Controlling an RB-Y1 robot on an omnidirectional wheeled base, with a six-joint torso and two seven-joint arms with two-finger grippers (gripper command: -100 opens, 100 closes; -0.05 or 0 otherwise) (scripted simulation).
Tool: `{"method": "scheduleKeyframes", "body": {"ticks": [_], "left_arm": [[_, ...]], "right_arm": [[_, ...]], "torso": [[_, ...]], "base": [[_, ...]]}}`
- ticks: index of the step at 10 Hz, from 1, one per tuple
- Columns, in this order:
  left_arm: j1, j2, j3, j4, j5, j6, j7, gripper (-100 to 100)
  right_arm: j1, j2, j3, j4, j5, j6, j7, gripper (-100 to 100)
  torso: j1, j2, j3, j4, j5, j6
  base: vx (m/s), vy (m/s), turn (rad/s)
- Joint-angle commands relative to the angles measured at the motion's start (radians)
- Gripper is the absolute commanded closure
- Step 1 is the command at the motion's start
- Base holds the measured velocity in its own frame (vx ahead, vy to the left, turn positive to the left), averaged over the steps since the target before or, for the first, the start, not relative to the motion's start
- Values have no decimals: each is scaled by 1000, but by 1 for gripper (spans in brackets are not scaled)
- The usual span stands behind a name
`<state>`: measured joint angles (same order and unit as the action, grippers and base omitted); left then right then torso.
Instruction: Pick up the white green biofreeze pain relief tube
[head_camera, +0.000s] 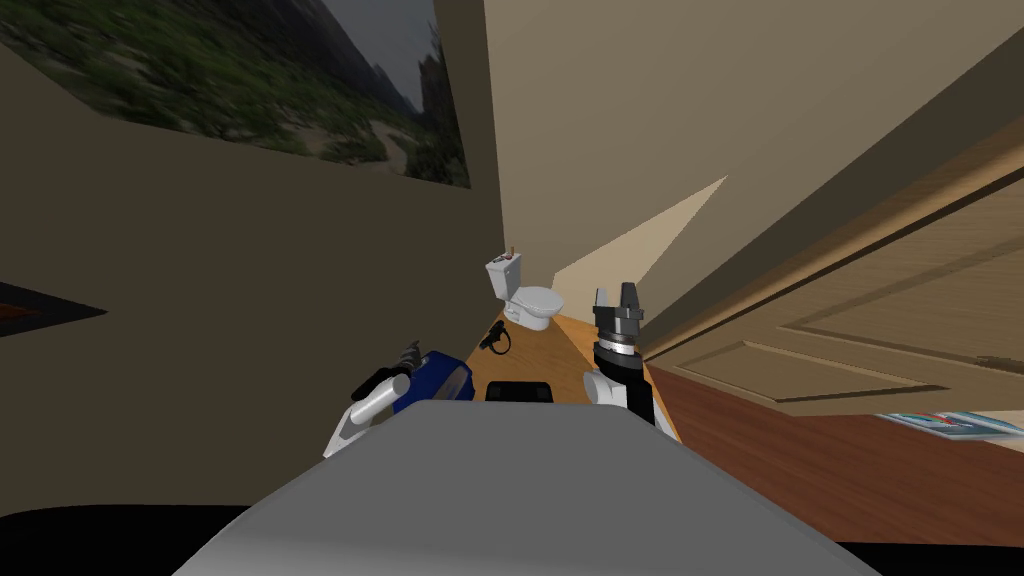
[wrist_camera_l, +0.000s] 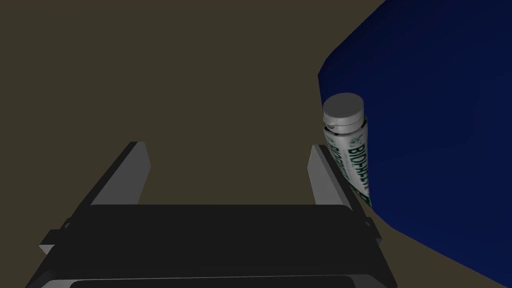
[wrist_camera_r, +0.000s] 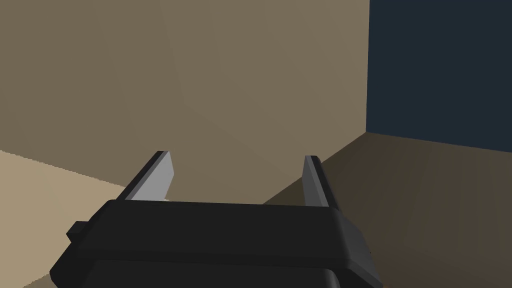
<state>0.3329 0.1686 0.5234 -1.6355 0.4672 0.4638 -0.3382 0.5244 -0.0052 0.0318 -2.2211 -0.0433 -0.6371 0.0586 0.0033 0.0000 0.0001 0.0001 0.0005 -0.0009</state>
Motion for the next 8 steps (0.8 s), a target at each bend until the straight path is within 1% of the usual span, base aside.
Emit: {"method": "scheduleKeyframes", "body": {"ticks": [1, 3, 4, 8], "left_arm": [[-12, 0, 25, 37, 23, 48, -4, -100], [-37, 2, 65, 100, 59, 106, -11, -100], [-37, 2, 65, 100, 59, 115, -11, -100], [-84, 10, 135, 210, 122, 230, -20, -100]], "right_arm": [[0, 0, 0, 0, 0, 0, 0, 0], [0, 0, 0, 0, 0, 0, 0, 0], [0, 0, 0, 0, 0, 0, 0, 0], [0, 0, 0, 0, 0, 0, 0, 0]], "torso": [[0, 0, 0, 0, 0, 0], [0, 0, 0, 0, 0, 0], [1, 0, 0, 0, 0, 0], [2, 0, 0, 0, 0, 0]], "base": [[-3, 41, -52], [0, 50, -106], [1, 46, -43], [1, 60, -77]]}}
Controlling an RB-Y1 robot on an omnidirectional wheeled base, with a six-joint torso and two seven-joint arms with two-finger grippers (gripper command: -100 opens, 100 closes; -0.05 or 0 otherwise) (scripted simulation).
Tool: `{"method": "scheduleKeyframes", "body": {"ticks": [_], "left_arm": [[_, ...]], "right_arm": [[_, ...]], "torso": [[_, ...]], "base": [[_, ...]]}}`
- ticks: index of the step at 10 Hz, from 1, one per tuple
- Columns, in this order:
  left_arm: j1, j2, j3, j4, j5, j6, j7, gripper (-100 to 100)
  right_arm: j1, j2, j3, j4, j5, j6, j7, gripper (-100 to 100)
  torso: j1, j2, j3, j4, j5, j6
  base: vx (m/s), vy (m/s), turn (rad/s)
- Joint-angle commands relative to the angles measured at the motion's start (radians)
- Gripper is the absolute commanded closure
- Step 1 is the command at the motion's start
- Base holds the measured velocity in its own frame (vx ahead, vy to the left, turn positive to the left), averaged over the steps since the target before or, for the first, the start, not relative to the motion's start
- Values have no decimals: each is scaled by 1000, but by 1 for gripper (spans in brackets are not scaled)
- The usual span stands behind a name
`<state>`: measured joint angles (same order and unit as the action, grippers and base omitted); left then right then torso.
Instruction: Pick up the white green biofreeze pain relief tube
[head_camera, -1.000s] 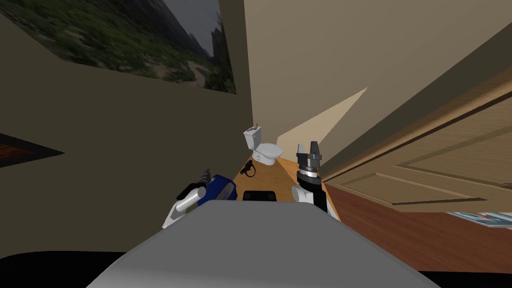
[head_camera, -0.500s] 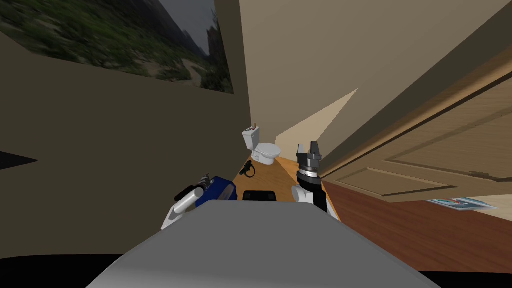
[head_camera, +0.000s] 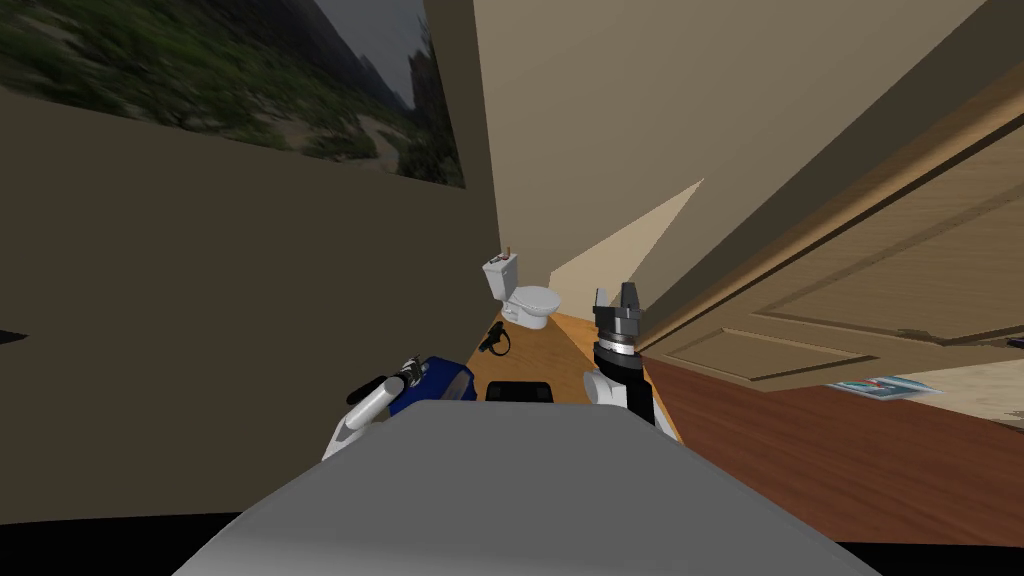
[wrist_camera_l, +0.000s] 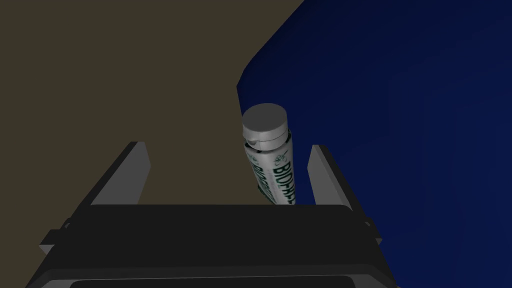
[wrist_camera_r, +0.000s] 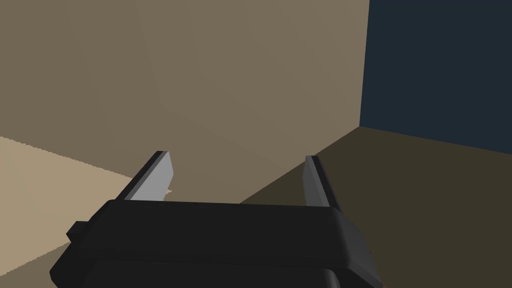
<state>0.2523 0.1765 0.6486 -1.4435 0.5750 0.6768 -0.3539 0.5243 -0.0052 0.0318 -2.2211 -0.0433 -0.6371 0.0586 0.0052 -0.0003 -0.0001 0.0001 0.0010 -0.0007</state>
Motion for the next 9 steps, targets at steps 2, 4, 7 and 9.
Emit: {"method": "scheduleKeyframes", "body": {"ticks": [2, 4, 7, 9], "left_arm": [[-22, 11, 37, 63, 40, 63, -9, -100], [-36, 21, 59, 98, 60, 99, -12, -100], [-49, 31, 75, 132, 79, 119, -19, -100], [-63, 26, 59, 162, 68, 90, -13, -100]], "right_arm": [[0, 0, 0, 0, 0, 0, 0, 0], [0, 0, 0, 0, 0, 0, 0, 0], [0, 0, 0, 0, 0, 0, 0, 0], [0, 0, 0, 0, 0, 0, 0, 0]], "torso": [[-1, 0, 0, 0, 0, 0], [-1, 0, 0, 0, 0, 0], [-2, 0, 0, 0, 0, 0], [-5, 0, 0, 0, -1, 0]], "base": [[-1, 56, -69], [3, 49, -60], [3, 34, -41], [1, 15, -1]]}}
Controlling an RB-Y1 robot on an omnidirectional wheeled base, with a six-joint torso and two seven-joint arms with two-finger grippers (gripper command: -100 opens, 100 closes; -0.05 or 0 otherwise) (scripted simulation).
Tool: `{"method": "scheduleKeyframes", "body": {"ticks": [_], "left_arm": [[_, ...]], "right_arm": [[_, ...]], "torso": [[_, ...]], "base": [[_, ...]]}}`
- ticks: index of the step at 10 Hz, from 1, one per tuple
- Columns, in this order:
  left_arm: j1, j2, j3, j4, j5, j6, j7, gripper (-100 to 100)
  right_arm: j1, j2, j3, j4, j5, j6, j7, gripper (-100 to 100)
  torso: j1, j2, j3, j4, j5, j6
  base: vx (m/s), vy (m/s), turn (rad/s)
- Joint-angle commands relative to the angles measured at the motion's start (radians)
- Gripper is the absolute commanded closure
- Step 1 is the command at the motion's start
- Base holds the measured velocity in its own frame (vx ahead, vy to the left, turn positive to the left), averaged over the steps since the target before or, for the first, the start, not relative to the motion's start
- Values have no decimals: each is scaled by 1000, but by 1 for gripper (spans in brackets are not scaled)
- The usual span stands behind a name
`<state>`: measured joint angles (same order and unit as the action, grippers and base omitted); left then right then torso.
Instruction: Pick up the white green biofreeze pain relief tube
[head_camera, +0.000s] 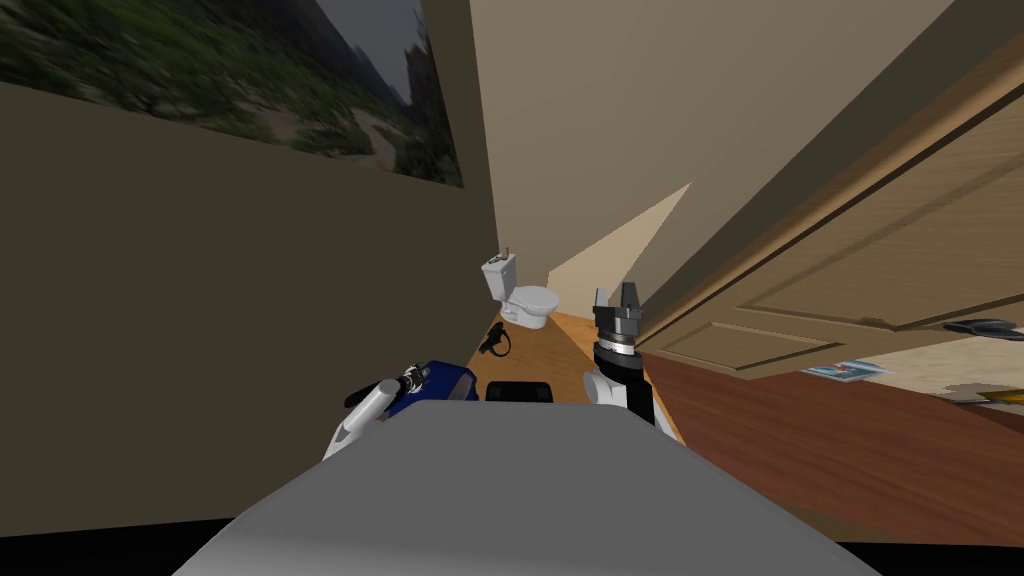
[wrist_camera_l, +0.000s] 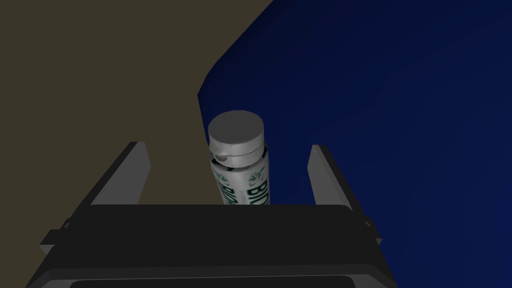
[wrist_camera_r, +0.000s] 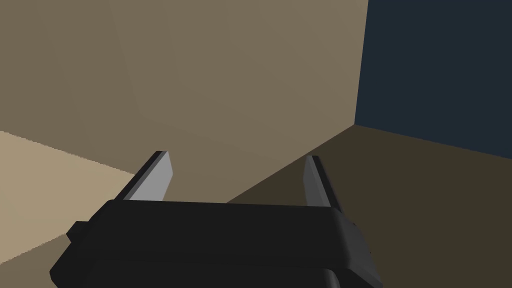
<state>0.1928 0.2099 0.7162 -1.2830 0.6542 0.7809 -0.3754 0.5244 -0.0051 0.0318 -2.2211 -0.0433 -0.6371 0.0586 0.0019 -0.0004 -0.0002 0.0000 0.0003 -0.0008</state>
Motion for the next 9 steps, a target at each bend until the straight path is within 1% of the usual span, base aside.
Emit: {"method": "scheduleKeyframes", "body": {"ticks": [1, 3, 4, 5, 9], "left_arm": [[-10, -11, -18, 16, -18, -30, 13, -100], [-22, -18, -35, 44, -30, -63, 20, -100], [-20, -14, -29, 37, -25, -50, 17, -100], [-21, -14, -30, 39, -26, -53, 18, 100], [-21, -14, -30, 39, -25, -53, 18, 100]], "right_arm": [[0, 0, 0, 0, 0, 0, 0, 0], [0, 0, 0, 0, 0, 0, 0, 0], [0, 0, 0, 0, 0, 0, 0, 0], [0, 0, 0, 0, 0, 0, 0, 0], [0, 0, 0, 0, 0, 0, 0, 0]], "torso": [[0, 0, 0, 0, 0, 0], [2, -1, 0, 0, 0, 0], [5, -2, -1, -1, 3, 1], [5, -3, -2, -1, 3, 1], [4, -3, -2, -1, 3, 1]], "base": [[13, 59, -8], [7, 60, -3], [-3, 18, -4], [0, 0, 0], [0, 0, 0]]}}
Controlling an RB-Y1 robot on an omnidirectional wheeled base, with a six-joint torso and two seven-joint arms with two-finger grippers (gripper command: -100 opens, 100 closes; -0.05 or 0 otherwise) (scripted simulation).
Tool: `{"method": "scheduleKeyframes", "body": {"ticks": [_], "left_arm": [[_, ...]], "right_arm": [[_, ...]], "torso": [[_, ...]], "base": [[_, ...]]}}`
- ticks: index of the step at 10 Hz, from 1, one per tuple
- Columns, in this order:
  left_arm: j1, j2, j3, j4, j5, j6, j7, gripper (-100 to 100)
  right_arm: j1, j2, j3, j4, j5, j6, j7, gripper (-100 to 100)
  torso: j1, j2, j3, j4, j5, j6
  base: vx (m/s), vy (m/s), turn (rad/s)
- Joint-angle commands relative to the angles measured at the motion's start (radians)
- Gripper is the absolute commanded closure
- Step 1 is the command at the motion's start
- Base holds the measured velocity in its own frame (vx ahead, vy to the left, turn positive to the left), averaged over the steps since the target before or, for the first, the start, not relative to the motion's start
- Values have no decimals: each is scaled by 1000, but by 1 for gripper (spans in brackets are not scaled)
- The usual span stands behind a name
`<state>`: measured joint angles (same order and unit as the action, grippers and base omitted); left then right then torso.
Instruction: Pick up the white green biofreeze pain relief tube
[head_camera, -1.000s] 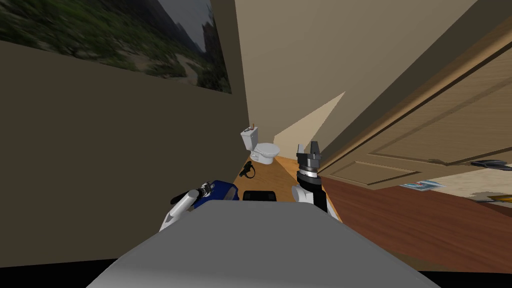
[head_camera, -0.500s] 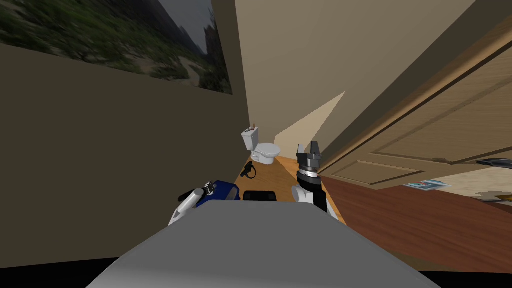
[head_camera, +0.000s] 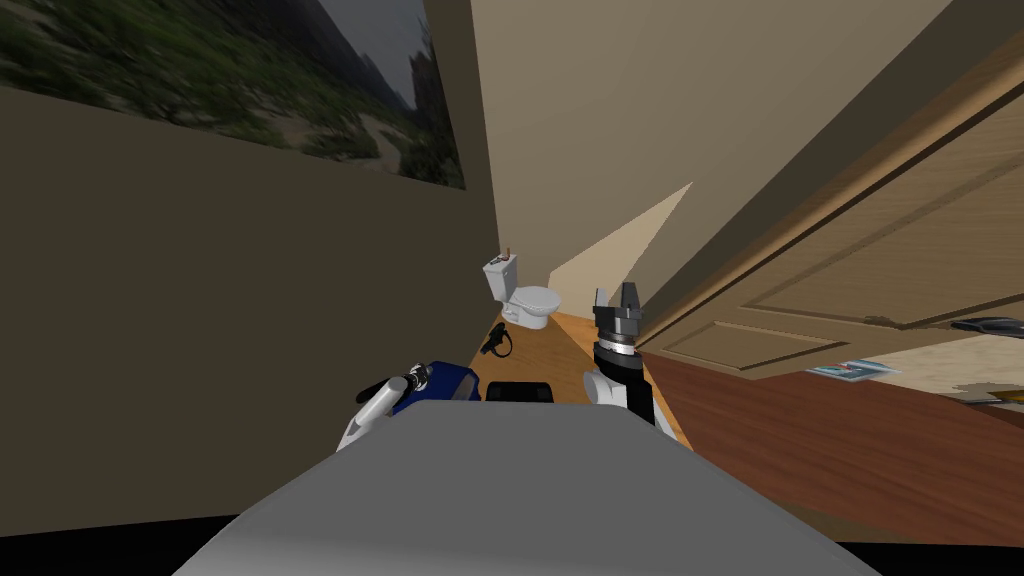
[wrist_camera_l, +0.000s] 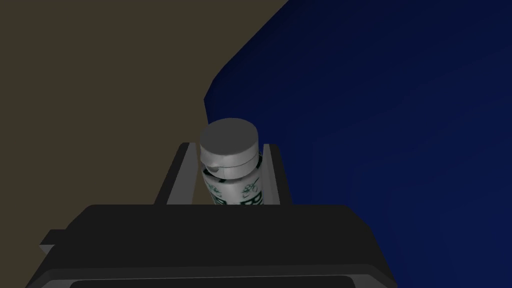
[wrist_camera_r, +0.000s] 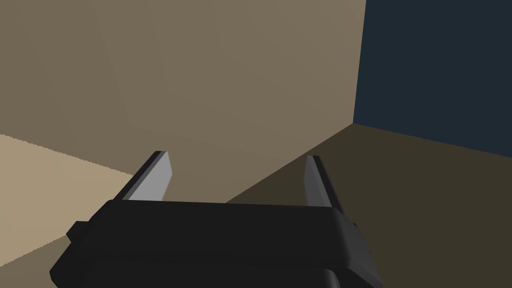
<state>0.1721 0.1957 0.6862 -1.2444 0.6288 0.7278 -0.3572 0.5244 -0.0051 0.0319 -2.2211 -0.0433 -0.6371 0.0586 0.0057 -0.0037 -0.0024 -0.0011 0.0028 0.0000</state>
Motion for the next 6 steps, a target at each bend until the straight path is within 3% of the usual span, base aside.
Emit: {"method": "scheduleKeyframes", "body": {"ticks": [1, 2, 4, 5, 6], "left_arm": [[0, 0, 0, 0, 0, 0, 0, 0], [14, 5, 17, -30, 11, 31, -7, 100], [27, 11, 34, -58, 23, 63, -15, 100], [21, 10, 28, -44, 18, 48, -13, 100], [21, 10, 29, -45, 19, 51, -14, 0]], "right_arm": [[0, 0, 0, 0, 0, 0, 0, 0], [0, 0, 0, 0, 0, 0, 0, 0], [0, 0, 0, 0, 0, 0, 0, 0], [0, 0, 0, 0, 0, 0, 0, 0], [0, 0, 0, 0, 0, 0, 0, 0]], "torso": [[0, 0, 0, 0, 0, 0], [0, 0, 0, 0, 0, 0], [-5, 1, 1, 0, -1, 0], [-5, 1, 1, 0, -1, 0], [-3, 1, 1, 0, -1, 0]], "base": [[0, 0, 0], [-6, -39, -4], [-9, -69, 11], [-1, -30, 9], [-1, -6, 0]]}}
